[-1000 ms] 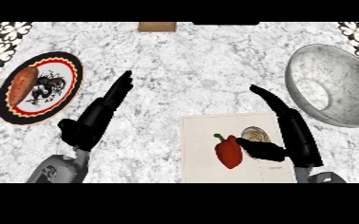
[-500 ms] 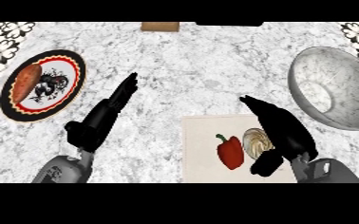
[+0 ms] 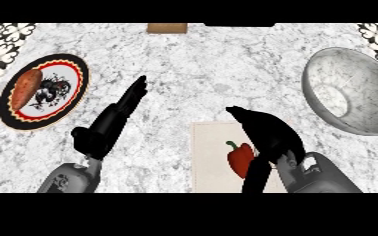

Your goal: Pick the bell pepper from the placemat and place it in the bowl

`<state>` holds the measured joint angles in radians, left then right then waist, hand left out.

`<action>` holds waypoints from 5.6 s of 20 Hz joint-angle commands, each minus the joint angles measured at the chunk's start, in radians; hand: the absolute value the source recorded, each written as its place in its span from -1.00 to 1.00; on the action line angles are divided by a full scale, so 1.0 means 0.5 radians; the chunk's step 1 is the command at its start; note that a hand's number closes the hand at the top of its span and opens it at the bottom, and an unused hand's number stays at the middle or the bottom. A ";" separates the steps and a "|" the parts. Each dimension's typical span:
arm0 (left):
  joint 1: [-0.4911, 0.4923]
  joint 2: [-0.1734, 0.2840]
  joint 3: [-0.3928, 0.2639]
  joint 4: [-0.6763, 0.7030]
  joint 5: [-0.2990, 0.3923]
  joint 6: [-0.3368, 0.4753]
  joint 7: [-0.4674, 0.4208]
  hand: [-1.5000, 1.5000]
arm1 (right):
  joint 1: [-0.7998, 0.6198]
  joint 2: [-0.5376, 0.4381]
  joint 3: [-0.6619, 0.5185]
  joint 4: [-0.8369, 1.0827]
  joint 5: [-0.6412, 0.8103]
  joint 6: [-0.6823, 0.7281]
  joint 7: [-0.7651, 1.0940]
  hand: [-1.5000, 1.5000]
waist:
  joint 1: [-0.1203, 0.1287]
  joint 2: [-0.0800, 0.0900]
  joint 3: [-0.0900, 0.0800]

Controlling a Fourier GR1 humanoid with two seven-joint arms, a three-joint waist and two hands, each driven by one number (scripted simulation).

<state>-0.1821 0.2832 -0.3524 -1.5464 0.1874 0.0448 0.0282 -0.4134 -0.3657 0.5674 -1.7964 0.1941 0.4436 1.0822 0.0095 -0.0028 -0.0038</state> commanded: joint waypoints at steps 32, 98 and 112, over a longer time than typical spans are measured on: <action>0.097 0.001 0.220 -0.142 -0.043 -0.200 0.069 0.00 | 0.169 0.243 0.225 0.309 0.818 -0.046 0.112 -1.00 | -0.010 0.005 0.007; 0.154 -0.402 0.290 -0.133 -0.428 -0.299 0.092 0.00 | 0.022 -0.356 -1.540 0.656 1.237 -0.985 -2.029 1.00 | 0.009 0.012 0.009; 0.136 -0.424 0.331 0.011 -0.430 -0.351 -0.013 0.00 | -0.409 -0.431 -1.588 1.724 0.935 -0.441 -2.441 -1.00 | 0.012 0.015 0.009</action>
<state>-0.1423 0.0999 -0.1660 -1.5613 0.0003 -0.1484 0.0670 -0.5478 -0.5597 -0.1885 -1.0526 0.7103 0.1997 -0.0324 0.0198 0.0063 0.0010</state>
